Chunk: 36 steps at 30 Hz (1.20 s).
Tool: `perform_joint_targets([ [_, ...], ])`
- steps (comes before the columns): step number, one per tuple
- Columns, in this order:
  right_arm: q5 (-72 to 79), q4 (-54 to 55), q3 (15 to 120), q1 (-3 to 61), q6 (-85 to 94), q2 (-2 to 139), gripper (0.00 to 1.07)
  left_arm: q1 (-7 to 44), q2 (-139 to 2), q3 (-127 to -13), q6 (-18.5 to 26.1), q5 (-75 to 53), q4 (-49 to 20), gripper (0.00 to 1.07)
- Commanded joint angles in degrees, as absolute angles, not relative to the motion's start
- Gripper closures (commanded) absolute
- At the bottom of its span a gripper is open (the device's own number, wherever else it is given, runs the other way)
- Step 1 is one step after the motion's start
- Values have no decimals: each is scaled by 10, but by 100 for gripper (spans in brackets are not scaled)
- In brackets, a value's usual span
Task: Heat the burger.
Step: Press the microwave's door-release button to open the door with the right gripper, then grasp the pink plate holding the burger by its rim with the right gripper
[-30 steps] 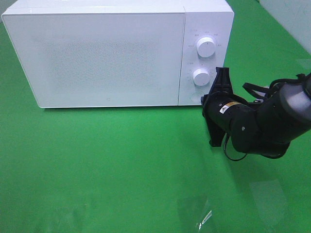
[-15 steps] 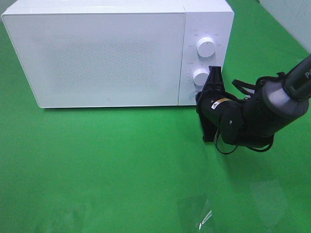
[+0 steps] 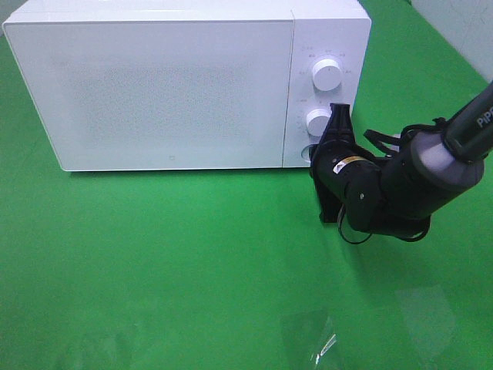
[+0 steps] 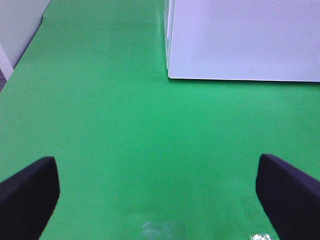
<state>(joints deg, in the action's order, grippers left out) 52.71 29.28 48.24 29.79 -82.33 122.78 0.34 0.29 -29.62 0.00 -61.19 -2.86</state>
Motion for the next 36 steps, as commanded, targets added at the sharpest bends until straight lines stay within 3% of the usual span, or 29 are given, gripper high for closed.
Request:
perform_joint_targets([
  [1,606,304,491,293,-815,1225,107,2,11,-296,0,-614,-29,7],
  [20,700,346,578,293,-765,1265,107,2,11,-296,0,-614,-29,7],
  [36,697,348,580,293,-759,1267,107,2,11,-296,0,-614,-29,7],
])
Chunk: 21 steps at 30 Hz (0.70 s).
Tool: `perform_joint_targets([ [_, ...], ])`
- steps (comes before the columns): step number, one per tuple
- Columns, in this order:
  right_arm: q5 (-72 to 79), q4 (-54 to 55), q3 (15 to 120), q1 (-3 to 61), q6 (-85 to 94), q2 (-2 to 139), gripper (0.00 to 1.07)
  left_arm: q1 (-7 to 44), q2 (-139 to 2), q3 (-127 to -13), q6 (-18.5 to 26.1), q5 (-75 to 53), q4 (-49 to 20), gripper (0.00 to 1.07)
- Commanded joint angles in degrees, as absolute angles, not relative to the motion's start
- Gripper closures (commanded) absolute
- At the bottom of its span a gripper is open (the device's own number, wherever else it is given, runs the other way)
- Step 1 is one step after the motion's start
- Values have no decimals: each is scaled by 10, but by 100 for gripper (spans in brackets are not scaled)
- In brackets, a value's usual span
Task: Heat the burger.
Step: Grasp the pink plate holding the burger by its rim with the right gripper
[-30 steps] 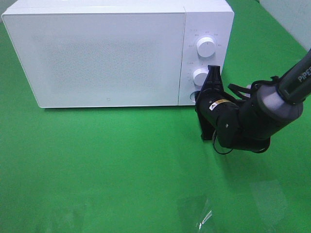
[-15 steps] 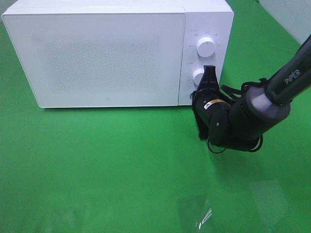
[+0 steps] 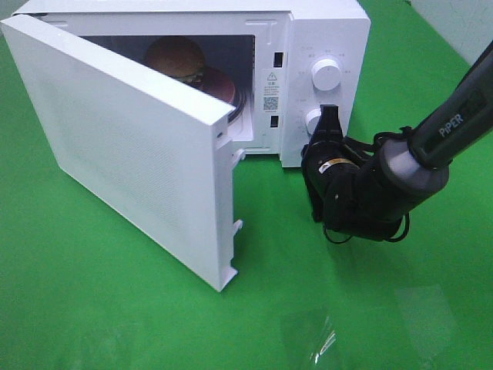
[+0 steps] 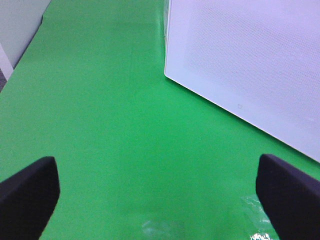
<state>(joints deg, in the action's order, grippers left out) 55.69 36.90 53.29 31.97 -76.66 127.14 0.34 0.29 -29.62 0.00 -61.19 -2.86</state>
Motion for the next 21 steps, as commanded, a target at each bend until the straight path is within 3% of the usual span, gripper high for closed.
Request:
perform_joint_targets([
  [1,697,348,580,293,-759,1267,107,2,11,-296,0,-614,-29,7],
  [21,622,331,555,325,-790,1247,107,2,11,-296,0,-614,-29,7],
])
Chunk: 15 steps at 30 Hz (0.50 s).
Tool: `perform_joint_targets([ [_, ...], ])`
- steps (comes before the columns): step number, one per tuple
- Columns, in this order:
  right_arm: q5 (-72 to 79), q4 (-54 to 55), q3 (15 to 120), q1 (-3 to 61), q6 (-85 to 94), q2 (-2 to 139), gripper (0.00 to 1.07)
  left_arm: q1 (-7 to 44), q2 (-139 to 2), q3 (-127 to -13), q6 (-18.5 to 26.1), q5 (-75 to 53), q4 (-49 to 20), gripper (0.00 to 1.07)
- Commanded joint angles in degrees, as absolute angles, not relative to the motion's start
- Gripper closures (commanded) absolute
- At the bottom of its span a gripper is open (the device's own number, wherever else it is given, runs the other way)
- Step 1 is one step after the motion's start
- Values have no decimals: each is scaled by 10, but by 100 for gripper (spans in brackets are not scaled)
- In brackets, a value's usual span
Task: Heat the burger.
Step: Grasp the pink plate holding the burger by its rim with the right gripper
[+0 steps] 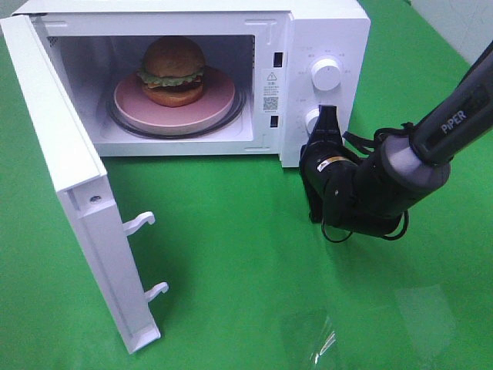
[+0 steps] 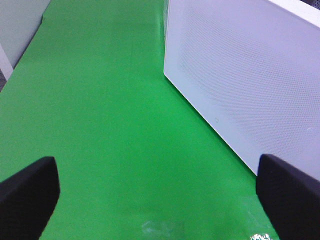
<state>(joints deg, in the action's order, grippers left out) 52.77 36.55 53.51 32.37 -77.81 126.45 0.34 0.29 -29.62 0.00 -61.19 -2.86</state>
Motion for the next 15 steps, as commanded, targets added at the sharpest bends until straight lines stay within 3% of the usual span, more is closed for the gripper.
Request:
perform_joint_targets([
  [1,621,331,541,331,-800,1244,107,2,11,-296,0,-614,-29,7],
  [15,524,294,434,349,-811,1171,107,2,11,-296,0,-614,-29,7],
])
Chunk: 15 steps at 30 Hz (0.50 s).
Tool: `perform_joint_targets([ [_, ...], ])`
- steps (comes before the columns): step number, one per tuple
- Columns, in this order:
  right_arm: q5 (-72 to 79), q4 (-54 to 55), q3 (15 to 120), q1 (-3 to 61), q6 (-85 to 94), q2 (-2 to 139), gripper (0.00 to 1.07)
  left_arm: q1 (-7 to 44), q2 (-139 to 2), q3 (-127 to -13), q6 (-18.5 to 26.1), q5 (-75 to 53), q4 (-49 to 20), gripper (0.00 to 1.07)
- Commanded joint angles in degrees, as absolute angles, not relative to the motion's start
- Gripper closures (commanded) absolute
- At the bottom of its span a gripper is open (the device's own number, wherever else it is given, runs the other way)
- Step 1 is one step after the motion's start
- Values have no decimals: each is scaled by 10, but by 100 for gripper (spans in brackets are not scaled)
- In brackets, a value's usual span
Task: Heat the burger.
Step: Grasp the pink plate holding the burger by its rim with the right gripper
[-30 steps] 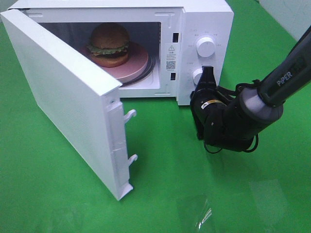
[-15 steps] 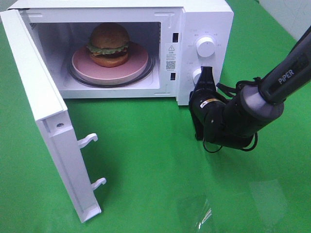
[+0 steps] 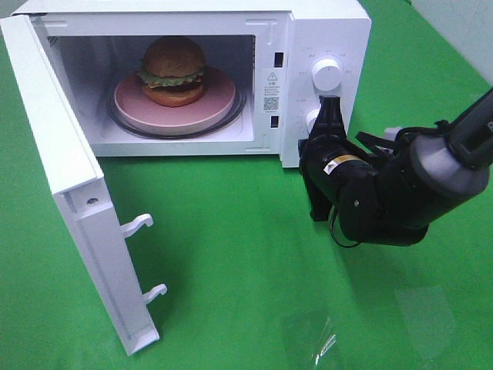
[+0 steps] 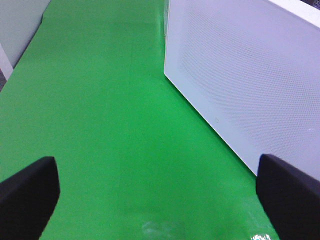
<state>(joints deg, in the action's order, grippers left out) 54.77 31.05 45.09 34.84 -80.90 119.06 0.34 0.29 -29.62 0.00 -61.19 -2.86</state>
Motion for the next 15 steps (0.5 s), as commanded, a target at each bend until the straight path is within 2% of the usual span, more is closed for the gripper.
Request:
perform_joint_targets([
  [1,524,294,434,349,-811,1171,107,2,11,-296,0,-614,-29,7],
  [11,477,263,373,349,-773,1090,107,2,11,-296,0,-614,-29,7],
  [15,391,253,364,349,-650,1015,107,2,11,-296,0,-614,-29,7],
])
